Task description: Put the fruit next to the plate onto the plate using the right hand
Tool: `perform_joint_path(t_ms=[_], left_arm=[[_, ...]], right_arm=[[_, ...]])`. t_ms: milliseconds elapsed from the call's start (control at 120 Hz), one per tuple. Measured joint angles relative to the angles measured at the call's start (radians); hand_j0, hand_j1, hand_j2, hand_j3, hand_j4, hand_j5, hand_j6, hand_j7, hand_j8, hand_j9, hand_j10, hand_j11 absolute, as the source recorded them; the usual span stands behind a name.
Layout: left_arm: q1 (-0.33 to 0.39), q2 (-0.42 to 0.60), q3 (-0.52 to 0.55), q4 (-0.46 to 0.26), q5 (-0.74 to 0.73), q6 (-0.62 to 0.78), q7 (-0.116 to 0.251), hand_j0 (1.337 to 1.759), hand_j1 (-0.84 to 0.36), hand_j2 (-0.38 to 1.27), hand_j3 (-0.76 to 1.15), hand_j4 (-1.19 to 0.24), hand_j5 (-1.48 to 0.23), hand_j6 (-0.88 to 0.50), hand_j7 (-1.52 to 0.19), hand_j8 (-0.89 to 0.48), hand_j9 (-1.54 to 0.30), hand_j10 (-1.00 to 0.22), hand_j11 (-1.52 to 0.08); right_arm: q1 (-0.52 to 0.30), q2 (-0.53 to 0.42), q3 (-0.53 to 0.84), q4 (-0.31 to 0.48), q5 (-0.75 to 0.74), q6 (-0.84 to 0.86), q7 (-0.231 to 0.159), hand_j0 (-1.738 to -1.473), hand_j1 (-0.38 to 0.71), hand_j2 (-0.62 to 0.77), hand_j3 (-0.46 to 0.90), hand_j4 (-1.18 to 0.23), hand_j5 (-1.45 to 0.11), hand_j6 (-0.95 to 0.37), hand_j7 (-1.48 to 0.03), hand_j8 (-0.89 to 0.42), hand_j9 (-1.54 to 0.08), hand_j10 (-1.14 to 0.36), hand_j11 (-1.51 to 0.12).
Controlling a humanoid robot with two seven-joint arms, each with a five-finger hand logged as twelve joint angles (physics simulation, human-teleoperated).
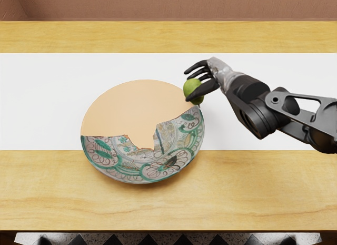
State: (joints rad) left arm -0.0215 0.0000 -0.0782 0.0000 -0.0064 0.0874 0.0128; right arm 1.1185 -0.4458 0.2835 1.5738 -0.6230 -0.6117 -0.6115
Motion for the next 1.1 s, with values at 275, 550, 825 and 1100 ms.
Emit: perform_joint_path(t_ms=[275, 550, 825, 1100], left_arm=[[0.0, 0.0, 0.0, 0.0, 0.0, 0.0, 0.0, 1.658, 0.35, 0.0, 0.0, 0.0, 0.0, 0.0, 0.0, 0.0, 0.0, 0.0, 0.0], [0.0, 0.0, 0.0, 0.0, 0.0, 0.0, 0.0, 1.658, 0.35, 0.0, 0.0, 0.0, 0.0, 0.0, 0.0, 0.0, 0.0, 0.0, 0.0], [0.0, 0.0, 0.0, 0.0, 0.0, 0.0, 0.0, 1.658, 0.35, 0.0, 0.0, 0.0, 0.0, 0.0, 0.0, 0.0, 0.0, 0.0, 0.0], [0.0, 0.0, 0.0, 0.0, 0.0, 0.0, 0.0, 1.658, 0.35, 0.0, 0.0, 0.0, 0.0, 0.0, 0.0, 0.0, 0.0, 0.0, 0.0]], right_arm=[[0.001, 0.04, -0.002, 0.0, -0.001, 0.0, 0.0, -1.657, 0.24, 0.29, 0.0, -0.62, -0.8, -0.55, -0.8, -0.45, -0.8, -0.58, -0.8], [-0.009, 0.103, -0.014, 0.0, -0.004, 0.0, 0.0, -1.657, 0.24, 0.29, 0.0, -0.62, -0.8, -0.55, -0.8, -0.45, -0.8, -0.58, -0.8], [-0.012, 0.113, -0.019, 0.0, -0.005, 0.0, 0.0, -1.658, 0.23, 0.21, 0.0, -0.58, -0.75, -0.54, -0.75, -0.44, -0.74, -0.55, -0.75], [-0.035, 0.112, -0.02, -0.001, -0.031, 0.001, 0.001, -1.658, -0.11, 0.05, 0.0, -0.22, -0.29, -0.21, -0.29, -0.18, -0.29, -0.22, -0.29]])
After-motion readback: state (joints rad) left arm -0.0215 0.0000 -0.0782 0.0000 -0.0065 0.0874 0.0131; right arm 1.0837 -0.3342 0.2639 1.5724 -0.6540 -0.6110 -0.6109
